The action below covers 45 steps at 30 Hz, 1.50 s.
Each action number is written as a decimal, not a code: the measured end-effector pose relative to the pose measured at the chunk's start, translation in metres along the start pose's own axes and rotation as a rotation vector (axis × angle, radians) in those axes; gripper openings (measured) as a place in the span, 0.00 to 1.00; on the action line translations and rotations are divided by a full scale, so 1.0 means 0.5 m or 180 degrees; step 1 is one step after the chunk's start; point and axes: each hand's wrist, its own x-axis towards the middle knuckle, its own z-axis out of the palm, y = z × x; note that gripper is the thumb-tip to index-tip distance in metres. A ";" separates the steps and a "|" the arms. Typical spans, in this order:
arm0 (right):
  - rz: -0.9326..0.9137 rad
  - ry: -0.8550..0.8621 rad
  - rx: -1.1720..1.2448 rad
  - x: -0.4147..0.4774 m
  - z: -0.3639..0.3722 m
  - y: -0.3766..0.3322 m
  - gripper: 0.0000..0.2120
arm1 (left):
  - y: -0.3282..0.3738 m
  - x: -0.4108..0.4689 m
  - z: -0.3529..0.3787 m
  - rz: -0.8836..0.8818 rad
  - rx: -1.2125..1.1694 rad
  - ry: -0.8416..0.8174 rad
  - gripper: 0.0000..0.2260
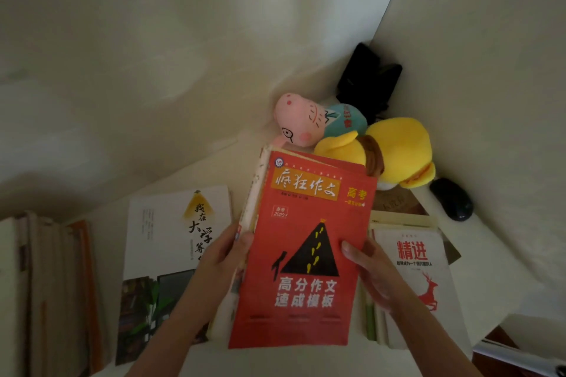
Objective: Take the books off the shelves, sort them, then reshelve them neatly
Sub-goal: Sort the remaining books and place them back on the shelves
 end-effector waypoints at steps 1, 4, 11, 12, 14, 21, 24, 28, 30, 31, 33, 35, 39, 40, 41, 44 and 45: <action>-0.0030 0.0028 0.0002 -0.005 -0.001 -0.006 0.51 | 0.007 -0.001 -0.001 0.0091 0.0015 -0.0037 0.08; -0.0130 -0.0026 0.0032 -0.024 0.002 -0.033 0.48 | 0.032 -0.011 -0.010 0.0259 0.0072 -0.0094 0.15; -0.0198 0.0062 0.0242 -0.025 0.020 -0.057 0.41 | 0.062 -0.005 -0.029 0.0156 -0.0227 0.0122 0.13; -0.0228 0.0152 0.0260 -0.024 0.018 -0.055 0.37 | 0.059 -0.002 -0.035 0.0121 -0.0219 0.0190 0.12; -0.0297 0.0375 0.0393 -0.023 0.007 -0.051 0.24 | 0.056 0.000 -0.045 0.0043 -0.0147 0.0407 0.08; -0.0421 0.0865 0.0388 -0.046 -0.065 -0.072 0.22 | 0.046 0.011 -0.127 -0.0166 -0.0247 0.0945 0.06; -0.0584 0.0970 0.0448 -0.066 -0.094 -0.102 0.22 | 0.039 0.014 -0.135 -0.0188 -0.0105 0.0870 0.06; -0.0589 0.0784 0.0680 -0.073 -0.087 -0.150 0.19 | 0.024 0.013 -0.122 -0.0401 -0.0295 0.0878 0.05; -0.0486 0.0664 0.0665 -0.063 -0.052 -0.158 0.20 | 0.025 0.018 -0.107 -0.0562 -0.0527 0.0775 0.09; -0.0415 0.0574 0.0648 -0.057 -0.031 -0.156 0.20 | 0.027 0.020 -0.098 -0.0600 -0.0599 0.0704 0.10; -0.0294 0.0482 0.0628 -0.048 0.004 -0.148 0.18 | 0.031 0.023 -0.083 -0.0499 -0.0494 0.0610 0.08; -0.0284 0.0500 0.0633 -0.047 0.014 -0.147 0.22 | 0.039 0.024 -0.085 -0.0296 -0.0173 0.0623 0.07; -0.0402 0.0692 0.0633 -0.054 -0.020 -0.174 0.34 | 0.044 0.042 -0.137 -0.0186 0.0062 0.0970 0.06; -0.0420 0.0735 0.0621 -0.054 -0.028 -0.180 0.31 | 0.046 0.050 -0.147 -0.0187 0.0091 0.1058 0.05; -0.0417 0.0755 0.0608 -0.052 -0.032 -0.184 0.28 | 0.047 0.058 -0.154 -0.0183 0.0129 0.1112 0.05; -0.0407 0.0703 0.0562 -0.052 -0.028 -0.189 0.25 | 0.050 0.074 -0.154 -0.0115 0.0248 0.1096 0.05; -0.0416 0.0707 0.0569 -0.052 -0.022 -0.193 0.24 | 0.050 0.074 -0.148 -0.0091 0.0278 0.1077 0.06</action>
